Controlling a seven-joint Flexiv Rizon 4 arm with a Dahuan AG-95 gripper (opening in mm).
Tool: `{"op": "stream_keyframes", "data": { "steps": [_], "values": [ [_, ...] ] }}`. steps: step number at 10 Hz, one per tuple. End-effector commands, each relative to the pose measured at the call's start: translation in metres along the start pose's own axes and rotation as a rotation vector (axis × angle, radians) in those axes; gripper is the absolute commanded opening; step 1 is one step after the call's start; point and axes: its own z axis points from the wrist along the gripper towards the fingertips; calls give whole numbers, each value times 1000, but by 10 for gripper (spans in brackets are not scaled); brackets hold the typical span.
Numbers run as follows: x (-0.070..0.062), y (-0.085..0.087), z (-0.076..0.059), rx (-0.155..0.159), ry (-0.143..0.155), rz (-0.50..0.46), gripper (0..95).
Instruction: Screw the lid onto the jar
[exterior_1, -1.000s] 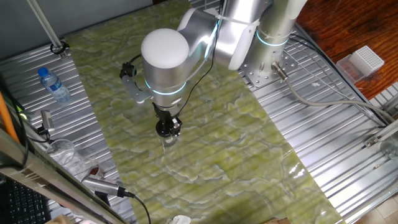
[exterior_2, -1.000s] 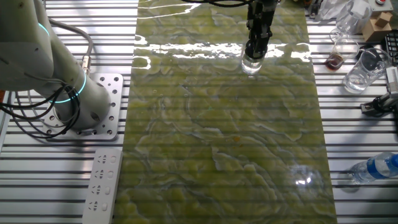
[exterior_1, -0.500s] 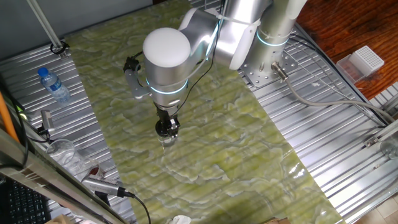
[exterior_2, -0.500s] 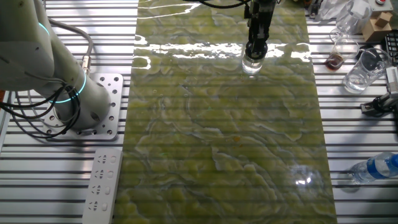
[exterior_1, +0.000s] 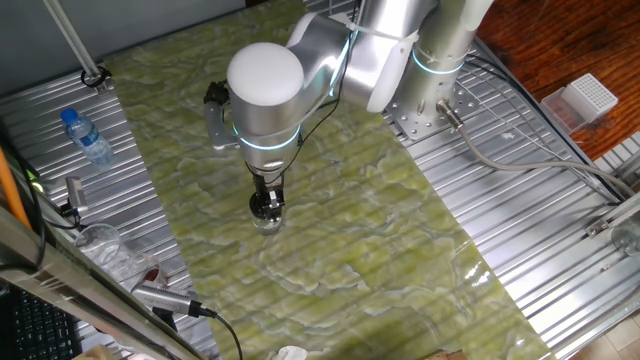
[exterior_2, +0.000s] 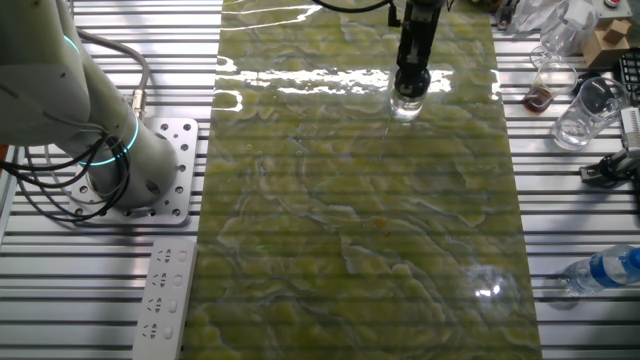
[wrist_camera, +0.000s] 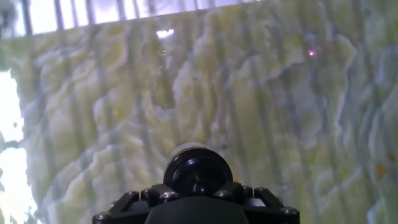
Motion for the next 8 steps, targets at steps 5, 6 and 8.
{"op": "stream_keyframes", "data": {
  "steps": [5, 6, 8],
  "values": [
    [2, -1, 2, -19, 0, -95, 760],
    [3, -1, 2, -22, 2, -107, 760],
    [6, -2, 4, -19, 1, -134, 950]
  ]
}}
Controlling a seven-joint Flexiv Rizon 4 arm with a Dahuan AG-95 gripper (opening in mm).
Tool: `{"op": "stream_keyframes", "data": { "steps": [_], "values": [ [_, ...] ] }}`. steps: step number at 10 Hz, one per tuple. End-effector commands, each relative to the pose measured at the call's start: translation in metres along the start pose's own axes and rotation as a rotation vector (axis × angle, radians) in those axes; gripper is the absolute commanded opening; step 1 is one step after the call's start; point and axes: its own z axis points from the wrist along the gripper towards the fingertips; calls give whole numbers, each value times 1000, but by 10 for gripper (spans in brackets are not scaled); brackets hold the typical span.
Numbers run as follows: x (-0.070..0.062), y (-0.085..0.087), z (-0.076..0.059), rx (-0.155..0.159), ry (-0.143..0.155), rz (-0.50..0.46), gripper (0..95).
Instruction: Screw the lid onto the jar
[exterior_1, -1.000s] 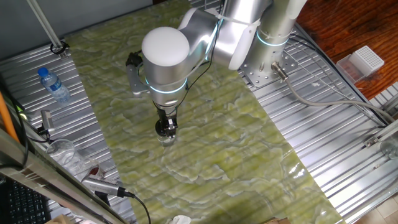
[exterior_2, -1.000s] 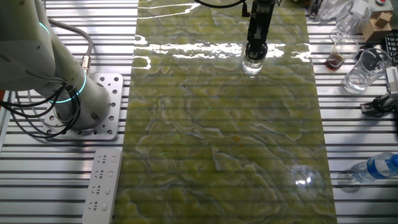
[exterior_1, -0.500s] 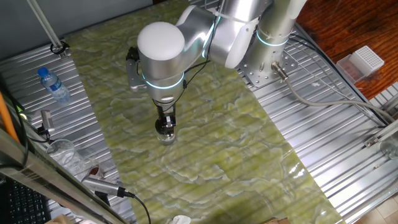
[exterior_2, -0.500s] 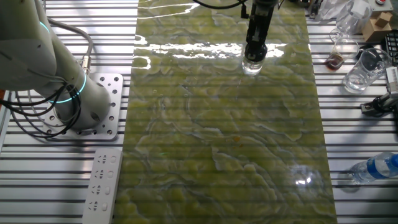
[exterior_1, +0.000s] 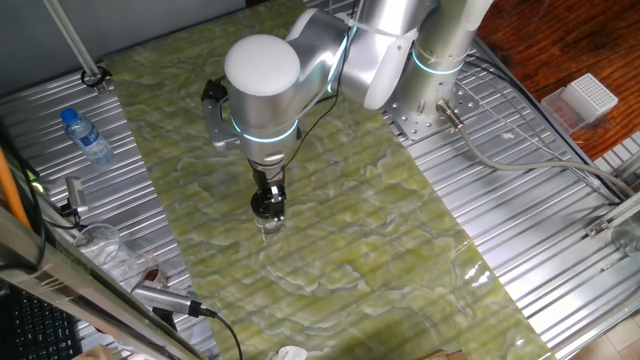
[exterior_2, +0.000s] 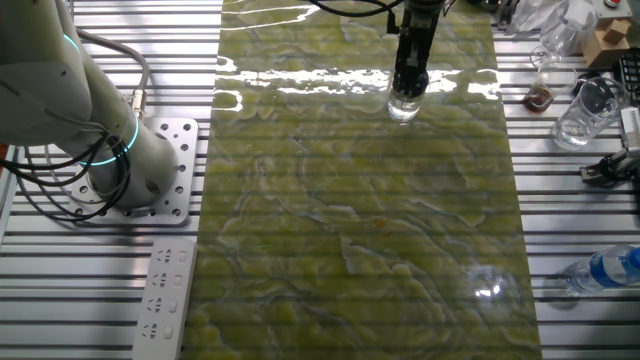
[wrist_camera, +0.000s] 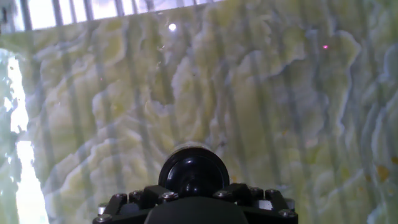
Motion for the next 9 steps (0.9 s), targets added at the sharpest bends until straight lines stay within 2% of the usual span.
{"op": "stream_keyframes", "data": {
  "steps": [1, 2, 3, 7, 8, 9],
  "values": [
    [3, -1, 0, 2, -2, -36, 950],
    [4, -1, 0, 0, -2, -54, 950],
    [3, -2, -3, 8, 0, -129, 950],
    [0, -5, -20, 15, 1, -282, 950],
    [0, -5, -23, 15, 3, -304, 760],
    [0, -6, -28, 13, 6, -323, 760]
  ]
}}
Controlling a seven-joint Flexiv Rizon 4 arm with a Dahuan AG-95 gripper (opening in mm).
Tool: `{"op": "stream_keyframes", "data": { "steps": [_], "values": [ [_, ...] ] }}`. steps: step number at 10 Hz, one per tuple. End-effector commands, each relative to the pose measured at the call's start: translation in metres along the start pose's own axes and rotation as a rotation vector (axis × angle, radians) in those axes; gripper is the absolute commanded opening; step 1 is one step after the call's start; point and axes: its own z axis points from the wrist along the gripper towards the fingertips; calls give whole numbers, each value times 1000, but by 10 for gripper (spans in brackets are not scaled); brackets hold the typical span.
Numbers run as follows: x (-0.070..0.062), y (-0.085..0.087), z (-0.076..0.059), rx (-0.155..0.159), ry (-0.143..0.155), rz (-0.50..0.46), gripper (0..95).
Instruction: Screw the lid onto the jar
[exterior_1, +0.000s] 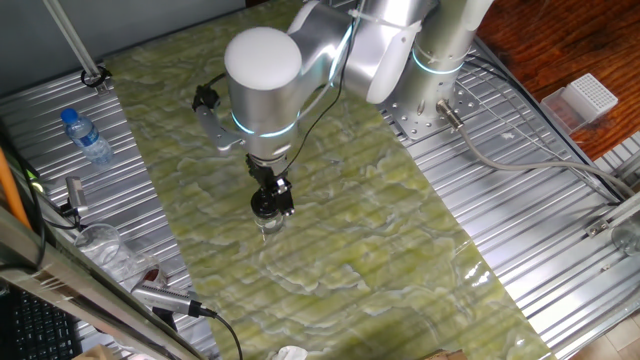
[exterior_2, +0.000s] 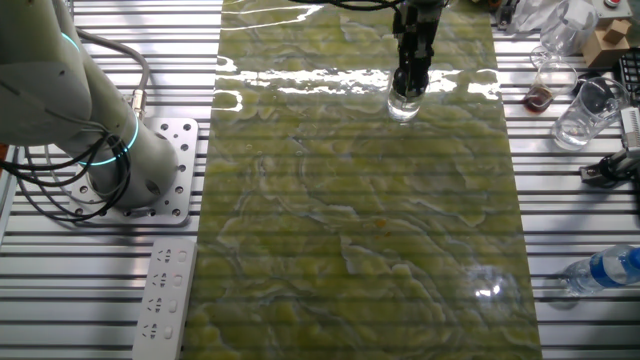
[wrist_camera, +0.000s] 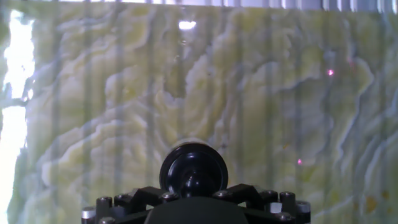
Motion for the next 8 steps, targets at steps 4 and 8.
{"op": "stream_keyframes", "data": {
  "steps": [4, 8],
  "values": [
    [-1, -1, -15, -7, 10, -141, 760],
    [-1, 1, -2, 2, -7, -227, 950]
  ]
}}
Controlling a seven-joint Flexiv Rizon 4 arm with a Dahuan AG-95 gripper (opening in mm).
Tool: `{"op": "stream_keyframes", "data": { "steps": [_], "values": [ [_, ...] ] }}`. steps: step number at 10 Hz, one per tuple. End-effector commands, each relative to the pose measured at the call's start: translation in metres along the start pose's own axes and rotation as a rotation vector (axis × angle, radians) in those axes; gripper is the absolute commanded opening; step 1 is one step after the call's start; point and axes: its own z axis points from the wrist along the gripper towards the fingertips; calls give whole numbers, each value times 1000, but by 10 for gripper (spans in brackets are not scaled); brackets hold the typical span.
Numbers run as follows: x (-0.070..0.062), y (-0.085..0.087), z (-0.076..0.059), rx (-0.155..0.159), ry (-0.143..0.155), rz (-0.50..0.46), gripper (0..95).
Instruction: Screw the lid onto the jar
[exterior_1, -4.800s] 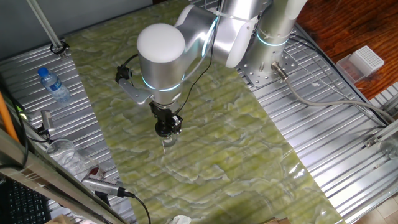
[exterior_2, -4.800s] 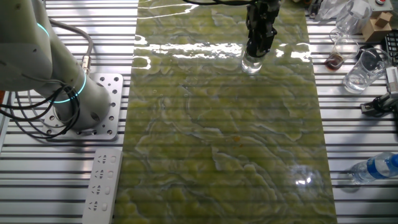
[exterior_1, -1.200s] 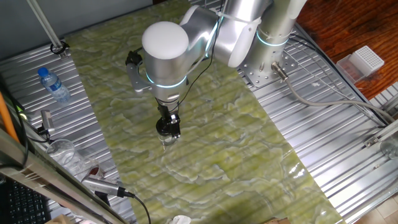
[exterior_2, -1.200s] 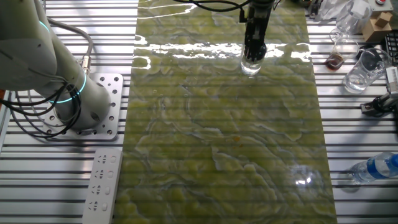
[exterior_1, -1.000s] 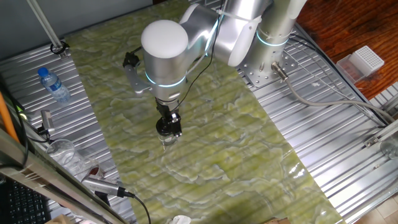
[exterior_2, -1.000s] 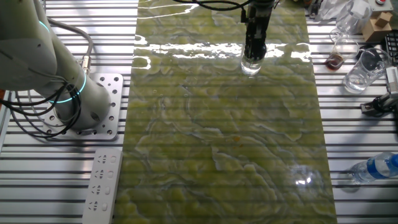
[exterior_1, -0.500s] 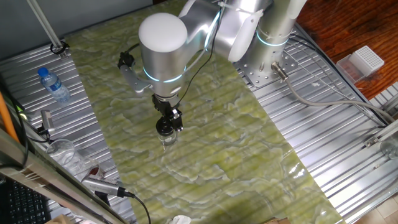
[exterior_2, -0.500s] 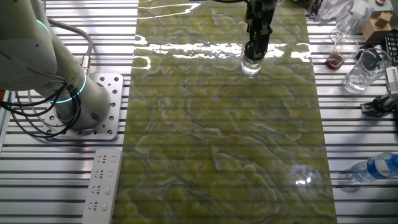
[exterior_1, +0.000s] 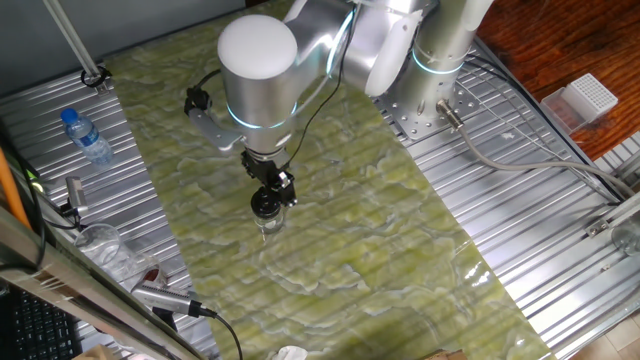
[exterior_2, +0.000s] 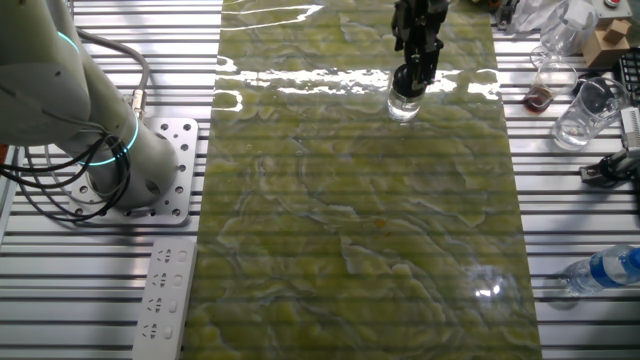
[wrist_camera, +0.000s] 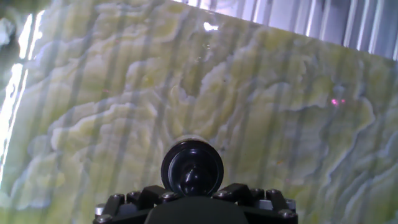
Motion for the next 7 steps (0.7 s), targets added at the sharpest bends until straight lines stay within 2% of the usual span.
{"op": "stream_keyframes", "data": {
  "steps": [1, 2, 3, 7],
  "values": [
    [0, 2, 12, 5, -19, -37, 950],
    [-1, 3, 16, 7, -20, -41, 950],
    [-2, 3, 18, 7, -18, -41, 760],
    [-4, 4, 27, 12, -22, -25, 760]
  ]
}}
